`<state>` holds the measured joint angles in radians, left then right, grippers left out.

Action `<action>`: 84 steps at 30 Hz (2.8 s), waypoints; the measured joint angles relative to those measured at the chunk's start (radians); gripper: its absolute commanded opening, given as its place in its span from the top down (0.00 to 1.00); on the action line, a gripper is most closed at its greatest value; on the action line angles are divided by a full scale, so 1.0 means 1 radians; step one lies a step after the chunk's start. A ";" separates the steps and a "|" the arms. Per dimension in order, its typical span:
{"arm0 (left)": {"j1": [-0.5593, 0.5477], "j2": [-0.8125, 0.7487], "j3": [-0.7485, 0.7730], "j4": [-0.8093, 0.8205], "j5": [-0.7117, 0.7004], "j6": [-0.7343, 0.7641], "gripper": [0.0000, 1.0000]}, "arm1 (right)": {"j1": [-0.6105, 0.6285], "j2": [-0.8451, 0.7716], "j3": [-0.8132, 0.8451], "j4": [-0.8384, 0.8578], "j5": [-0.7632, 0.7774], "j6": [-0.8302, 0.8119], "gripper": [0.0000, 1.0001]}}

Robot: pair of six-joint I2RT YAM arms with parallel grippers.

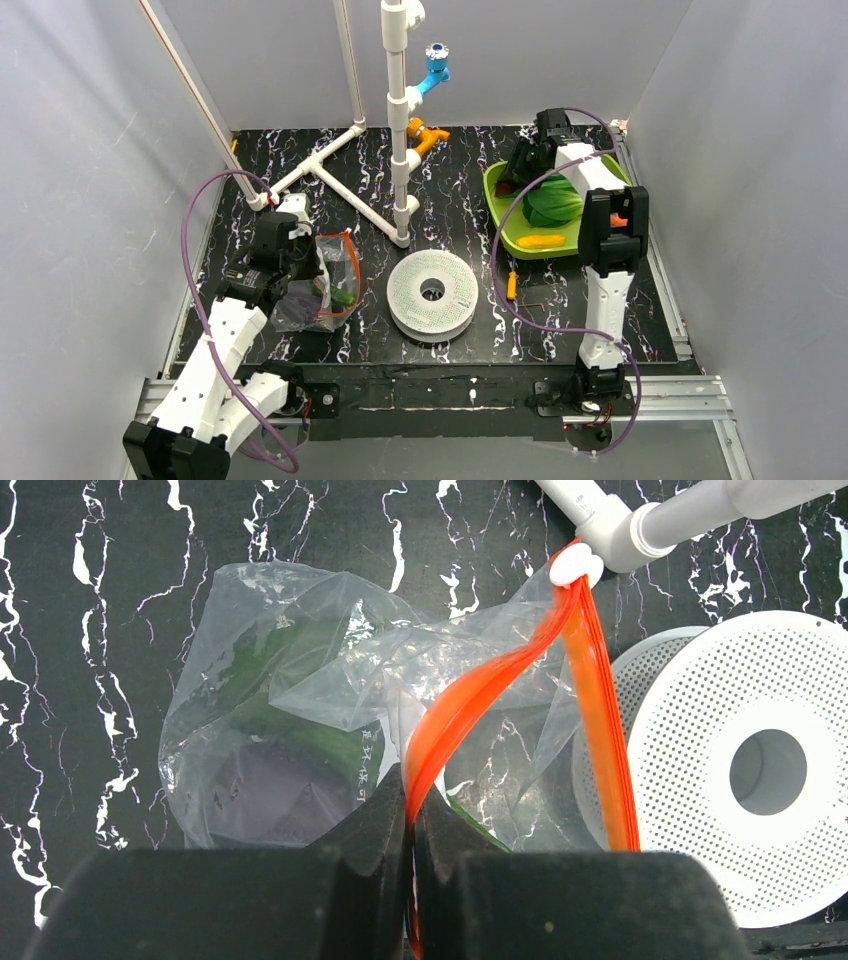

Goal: Place the food in the zip-top bag and seal the zipper

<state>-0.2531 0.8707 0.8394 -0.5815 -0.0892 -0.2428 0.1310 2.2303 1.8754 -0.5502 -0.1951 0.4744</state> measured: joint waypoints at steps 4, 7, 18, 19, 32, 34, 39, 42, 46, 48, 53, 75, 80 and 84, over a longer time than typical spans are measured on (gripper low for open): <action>0.000 0.000 0.000 0.001 0.000 0.000 1.00 | 0.000 -0.135 -0.126 -0.002 0.029 0.012 0.97; 0.000 0.000 0.000 0.001 0.000 0.000 1.00 | 0.000 -0.302 -0.244 0.004 0.055 0.011 0.99; 0.000 0.006 0.000 0.005 0.004 0.000 1.00 | 0.143 -0.726 -0.662 0.113 0.059 0.022 0.99; 0.000 0.007 0.000 0.005 0.004 0.000 1.00 | 0.187 -0.743 -0.695 0.113 0.063 0.022 0.99; 0.000 0.024 0.000 0.006 0.004 0.000 1.00 | 0.854 -0.749 -0.550 0.111 0.215 -0.081 0.99; 0.000 0.023 0.000 0.006 0.003 0.000 1.00 | 0.908 -0.721 -0.472 0.124 0.235 -0.115 0.97; 0.000 0.017 0.000 0.006 -0.002 0.000 1.00 | 0.947 -0.642 -0.326 0.156 0.244 -0.164 0.87; 0.000 0.008 0.000 0.005 -0.004 0.000 1.00 | 0.945 -0.573 -0.251 0.162 0.226 -0.163 0.81; 0.000 -0.014 0.000 0.005 -0.005 0.000 1.00 | 0.944 -0.488 -0.184 0.160 0.193 -0.148 0.70; 0.000 -0.029 0.000 0.006 -0.006 0.000 1.00 | 0.945 -0.448 -0.157 0.154 0.176 -0.135 0.66; 0.000 -0.053 -0.001 0.007 -0.005 0.001 1.00 | 0.945 -0.364 -0.102 0.131 0.134 -0.110 0.43; 0.000 -0.052 -0.011 0.014 -0.005 0.001 1.00 | 0.946 -0.358 -0.093 0.062 0.189 -0.144 0.22; 0.000 -0.052 -0.011 0.014 -0.005 0.001 1.00 | 0.946 -0.507 -0.233 0.064 0.320 -0.198 0.18; 0.000 -0.051 -0.011 0.014 -0.004 0.001 1.00 | 0.942 -0.634 -0.334 0.084 0.445 -0.240 0.12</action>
<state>-0.2531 0.8192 0.8288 -0.5678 -0.0930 -0.2417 1.0733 1.5961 1.5418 -0.4662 0.2498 0.2340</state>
